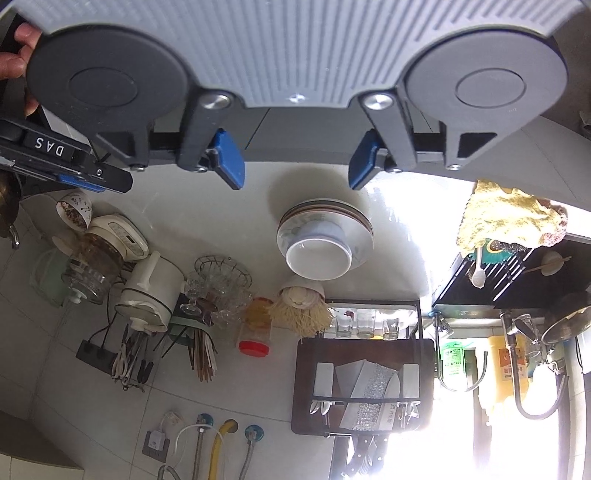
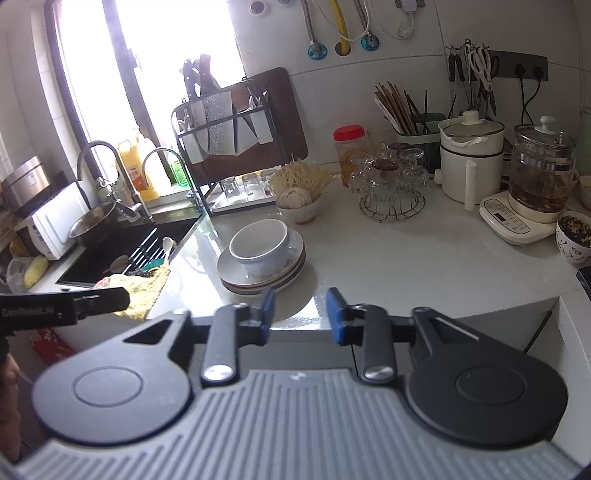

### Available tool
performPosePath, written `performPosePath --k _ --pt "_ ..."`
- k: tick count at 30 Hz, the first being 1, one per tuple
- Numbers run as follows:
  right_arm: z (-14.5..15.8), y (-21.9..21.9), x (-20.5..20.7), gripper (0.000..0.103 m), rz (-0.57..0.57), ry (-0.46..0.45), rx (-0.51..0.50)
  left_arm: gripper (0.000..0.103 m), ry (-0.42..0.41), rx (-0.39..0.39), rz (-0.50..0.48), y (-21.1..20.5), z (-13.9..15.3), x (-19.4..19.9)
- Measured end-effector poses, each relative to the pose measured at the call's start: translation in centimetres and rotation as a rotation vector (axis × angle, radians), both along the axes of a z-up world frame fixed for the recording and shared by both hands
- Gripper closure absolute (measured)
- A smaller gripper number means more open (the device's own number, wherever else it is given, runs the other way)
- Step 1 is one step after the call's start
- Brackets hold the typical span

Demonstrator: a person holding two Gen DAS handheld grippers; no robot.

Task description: Organize plates and bowls

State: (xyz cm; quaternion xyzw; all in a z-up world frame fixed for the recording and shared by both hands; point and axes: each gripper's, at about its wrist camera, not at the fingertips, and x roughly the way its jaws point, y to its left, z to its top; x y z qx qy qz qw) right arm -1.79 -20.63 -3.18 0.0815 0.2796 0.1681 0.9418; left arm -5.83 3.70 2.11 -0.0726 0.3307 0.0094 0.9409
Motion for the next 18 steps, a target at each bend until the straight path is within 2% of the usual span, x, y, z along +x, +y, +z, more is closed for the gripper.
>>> performPosePath --k 1,6,7,8,10,18 --pt "0.1 -0.1 0.1 0.049 -0.001 -0.005 -0.001 0.028 -0.002 0.008 0.008 0.0 0.1 0.1" --pt "0.7 -0.3 0.6 0.05 -0.008 -0.028 -0.031 0.014 -0.016 0.006 0.015 0.4 0.6 0.2" --pt "0.8 -0.3 0.7 0.046 -0.008 -0.039 -0.036 0.01 -0.018 0.003 0.015 0.4 0.6 0.2" --pt "0.9 -0.4 0.7 0.037 -0.009 -0.047 -0.036 0.008 -0.019 0.002 0.018 0.5 0.7 0.2" --pt "1.1 -0.6 0.7 0.028 -0.016 -0.056 -0.018 0.007 -0.016 0.004 0.023 0.4 0.7 0.2" --pt "1.2 -0.6 0.8 0.028 -0.011 -0.062 -0.008 0.005 -0.019 0.016 0.021 0.1 1.0 0.6"
